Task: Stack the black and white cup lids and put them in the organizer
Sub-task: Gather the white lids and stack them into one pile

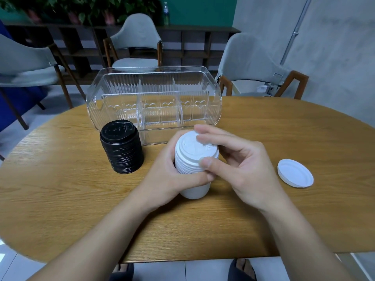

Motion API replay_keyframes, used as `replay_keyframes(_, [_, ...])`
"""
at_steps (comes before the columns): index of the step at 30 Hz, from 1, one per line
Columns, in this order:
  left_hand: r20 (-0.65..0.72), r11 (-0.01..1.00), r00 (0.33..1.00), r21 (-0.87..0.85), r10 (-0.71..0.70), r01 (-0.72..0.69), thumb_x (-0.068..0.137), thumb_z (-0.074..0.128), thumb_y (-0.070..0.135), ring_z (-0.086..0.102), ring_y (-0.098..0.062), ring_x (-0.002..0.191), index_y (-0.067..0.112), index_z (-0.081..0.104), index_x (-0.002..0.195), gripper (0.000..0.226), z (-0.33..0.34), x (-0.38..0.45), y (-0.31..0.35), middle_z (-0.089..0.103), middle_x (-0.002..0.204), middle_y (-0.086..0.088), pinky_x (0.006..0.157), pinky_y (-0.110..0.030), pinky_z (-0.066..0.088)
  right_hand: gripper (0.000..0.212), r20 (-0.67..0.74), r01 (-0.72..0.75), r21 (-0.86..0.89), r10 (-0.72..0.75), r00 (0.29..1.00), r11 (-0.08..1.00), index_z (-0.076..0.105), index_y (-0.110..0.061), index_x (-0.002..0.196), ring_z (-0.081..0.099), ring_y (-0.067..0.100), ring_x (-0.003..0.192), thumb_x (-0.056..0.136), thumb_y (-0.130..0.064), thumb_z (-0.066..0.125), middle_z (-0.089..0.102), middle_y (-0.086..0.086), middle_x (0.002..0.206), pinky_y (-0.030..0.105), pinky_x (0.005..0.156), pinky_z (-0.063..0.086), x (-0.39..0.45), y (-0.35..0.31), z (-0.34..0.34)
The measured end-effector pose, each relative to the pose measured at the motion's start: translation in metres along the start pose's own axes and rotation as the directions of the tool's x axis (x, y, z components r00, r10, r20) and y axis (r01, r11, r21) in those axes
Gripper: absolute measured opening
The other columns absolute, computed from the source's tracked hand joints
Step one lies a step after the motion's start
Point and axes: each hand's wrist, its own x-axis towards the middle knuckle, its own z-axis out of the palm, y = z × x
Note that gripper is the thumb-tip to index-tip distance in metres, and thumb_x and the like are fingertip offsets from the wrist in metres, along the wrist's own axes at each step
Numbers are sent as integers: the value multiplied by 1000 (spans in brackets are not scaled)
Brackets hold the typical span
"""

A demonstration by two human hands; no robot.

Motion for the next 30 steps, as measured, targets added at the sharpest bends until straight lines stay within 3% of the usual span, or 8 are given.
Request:
replay_keyframes(7, [-61, 997, 997, 67, 45, -40, 80, 88, -19, 70, -16, 112, 12, 57, 145, 78, 5, -2, -3, 73, 126, -11, 98, -31, 57, 41, -30, 12, -17, -12, 999, 1000, 78, -2, 124, 62, 22, 145, 85, 6, 87, 73, 2, 145, 48, 122, 48, -2, 3, 1])
replay_keyframes(13, [-200, 992, 977, 108, 79, -59, 78, 95, -5, 72, -14, 111, 18, 58, 141, 76, 20, -5, -6, 74, 125, 1, 97, -28, 56, 42, -99, 19, -15, -20, 995, 1000, 79, -2, 122, 65, 23, 141, 82, 4, 90, 75, 4, 142, 48, 121, 48, -2, 6, 3])
replay_keyframes(18, [-223, 989, 970, 133, 98, -69, 79, 94, -6, 72, -13, 114, 18, 58, 141, 76, 22, -6, -5, 74, 127, 4, 98, -24, 55, 47, -113, 9, 28, -6, 994, 1000, 76, -3, 128, 64, 21, 142, 83, 5, 89, 74, 4, 143, 44, 121, 49, -5, 6, 4])
replay_keyframes(24, [-226, 977, 965, 194, 132, -89, 75, 98, -2, 70, -10, 118, 19, 58, 139, 79, 21, -6, -4, 72, 130, 6, 100, -20, 52, 72, -106, -42, 45, 46, 993, 998, 65, -8, 148, 65, 20, 141, 82, 6, 90, 74, 0, 144, 46, 124, 46, -8, 3, 2])
replay_keyframes(27, [-229, 977, 962, 185, 150, -108, 75, 103, 9, 71, -9, 119, 20, 59, 139, 78, 24, -6, -4, 73, 130, 9, 101, -23, 53, 72, -95, -58, 12, 59, 994, 998, 64, -9, 149, 64, 17, 142, 83, 0, 91, 72, -1, 146, 43, 125, 45, -15, 1, -4])
replay_keyframes(30, [-236, 979, 960, 171, 152, -113, 77, 102, 23, 71, -14, 124, 20, 59, 140, 77, 33, -6, -5, 73, 132, 8, 107, -35, 55, 53, -134, -83, -116, 67, 989, 990, 70, -16, 143, 64, 12, 140, 93, -20, 88, 73, -7, 144, 38, 121, 48, -24, -5, -21])
